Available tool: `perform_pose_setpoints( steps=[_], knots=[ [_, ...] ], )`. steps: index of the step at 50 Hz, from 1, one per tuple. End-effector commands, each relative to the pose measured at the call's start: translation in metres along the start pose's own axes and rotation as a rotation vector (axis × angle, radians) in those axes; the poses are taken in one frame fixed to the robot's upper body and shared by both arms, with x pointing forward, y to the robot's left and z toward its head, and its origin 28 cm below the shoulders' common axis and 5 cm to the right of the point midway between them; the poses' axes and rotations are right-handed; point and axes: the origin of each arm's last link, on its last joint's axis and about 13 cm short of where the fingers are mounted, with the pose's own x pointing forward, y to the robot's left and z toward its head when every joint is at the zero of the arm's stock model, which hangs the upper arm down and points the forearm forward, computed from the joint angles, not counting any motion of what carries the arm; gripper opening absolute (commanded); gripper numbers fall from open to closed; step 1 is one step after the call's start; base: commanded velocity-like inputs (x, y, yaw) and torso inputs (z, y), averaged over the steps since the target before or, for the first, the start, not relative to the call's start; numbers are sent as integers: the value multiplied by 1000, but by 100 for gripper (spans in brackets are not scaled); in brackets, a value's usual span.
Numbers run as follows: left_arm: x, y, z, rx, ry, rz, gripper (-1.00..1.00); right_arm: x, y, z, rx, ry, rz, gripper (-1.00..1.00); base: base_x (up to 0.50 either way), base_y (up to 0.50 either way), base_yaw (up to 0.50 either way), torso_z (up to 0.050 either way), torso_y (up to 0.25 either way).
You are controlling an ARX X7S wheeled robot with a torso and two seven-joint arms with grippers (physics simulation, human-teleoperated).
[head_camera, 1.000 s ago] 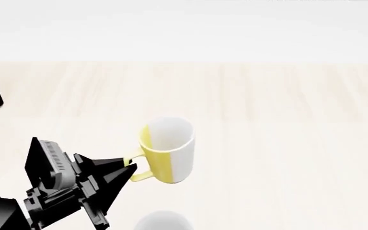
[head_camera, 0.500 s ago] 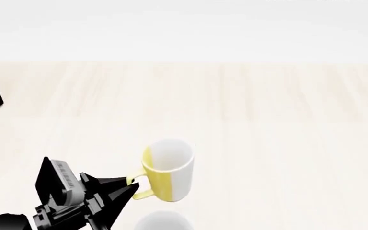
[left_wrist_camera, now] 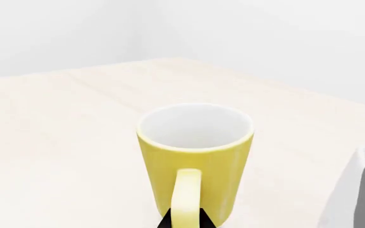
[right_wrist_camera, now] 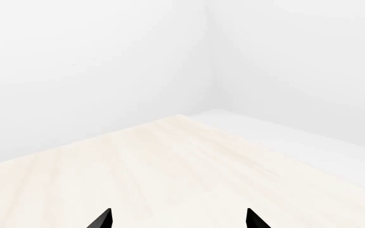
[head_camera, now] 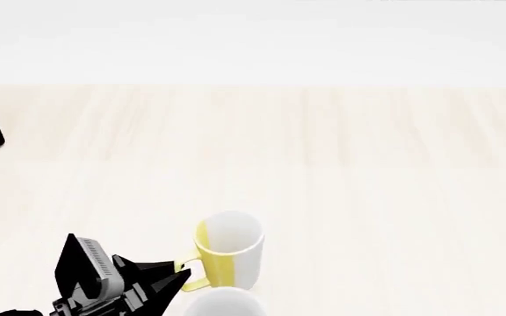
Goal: Put the yellow and white mug to the front of the white mug.
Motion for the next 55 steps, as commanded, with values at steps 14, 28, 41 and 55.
perform_pose_setpoints(
  steps=[14, 28, 41, 55],
  knots=[
    [-1, -3, -6, -10, -2, 27, -100, 0, 0, 1, -1, -3, 1, 100, 0, 0, 0, 0, 0],
    [-3, -4, -9, -14, -3, 28, -100, 0, 1, 0, -1, 1, 5, 100, 0, 0, 0, 0, 0],
    [-3, -7, -13, -5, 0, 22, -100, 0, 2, -1, -1, 2, 6, 100, 0, 0, 0, 0, 0],
    [-3, -8, -14, 0, 5, 18, 100, 0, 2, -1, 0, 3, 6, 100, 0, 0, 0, 0, 0]
  ],
)
